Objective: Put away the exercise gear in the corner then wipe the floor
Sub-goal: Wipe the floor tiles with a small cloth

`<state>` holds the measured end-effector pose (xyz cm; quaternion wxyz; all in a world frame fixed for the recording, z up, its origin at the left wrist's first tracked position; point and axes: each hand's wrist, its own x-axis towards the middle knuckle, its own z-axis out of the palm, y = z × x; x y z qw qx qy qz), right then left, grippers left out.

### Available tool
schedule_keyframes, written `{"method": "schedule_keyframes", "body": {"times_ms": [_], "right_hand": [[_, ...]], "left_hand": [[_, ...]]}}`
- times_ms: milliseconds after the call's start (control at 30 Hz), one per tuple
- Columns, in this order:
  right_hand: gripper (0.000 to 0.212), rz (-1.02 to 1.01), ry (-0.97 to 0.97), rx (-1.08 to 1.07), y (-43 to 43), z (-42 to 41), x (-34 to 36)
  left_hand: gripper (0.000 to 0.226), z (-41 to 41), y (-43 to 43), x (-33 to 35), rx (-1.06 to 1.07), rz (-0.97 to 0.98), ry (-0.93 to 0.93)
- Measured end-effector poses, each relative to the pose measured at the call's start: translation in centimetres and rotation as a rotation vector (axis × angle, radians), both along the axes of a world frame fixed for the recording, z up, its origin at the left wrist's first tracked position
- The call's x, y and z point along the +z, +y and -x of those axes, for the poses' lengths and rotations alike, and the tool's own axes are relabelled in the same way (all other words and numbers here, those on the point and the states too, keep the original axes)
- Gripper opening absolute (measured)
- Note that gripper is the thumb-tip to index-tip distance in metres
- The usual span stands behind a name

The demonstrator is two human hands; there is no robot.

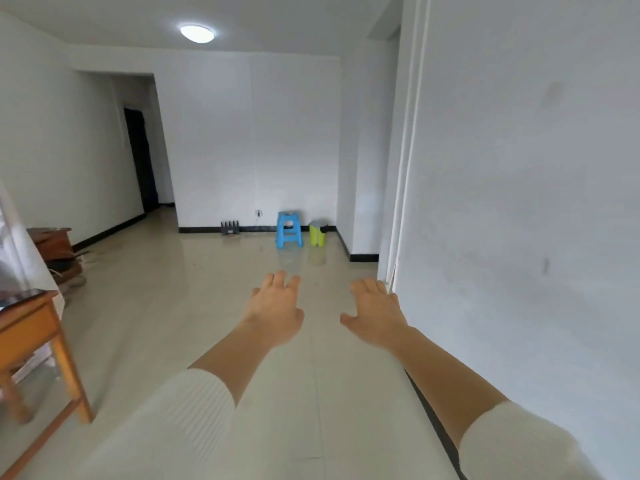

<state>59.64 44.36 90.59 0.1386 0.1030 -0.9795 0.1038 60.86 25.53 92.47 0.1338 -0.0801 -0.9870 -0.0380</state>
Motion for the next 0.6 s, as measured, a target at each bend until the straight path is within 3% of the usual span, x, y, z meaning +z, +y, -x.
{"method": "schedule_keyframes", "body": {"times_ms": [367,600], "right_hand": [[0.056,-0.136,0.063,0.009,-15.1,31.0,1.0],[0.058,-0.223,0.146,-0.009,-20.3,51.7,-0.3]], "left_hand": [[0.057,30.7,-16.3,0.7,0.091,-0.119,0.052],[0.057,50.7,-20.7,-2.2,0.057,0.002,0.165]]}}
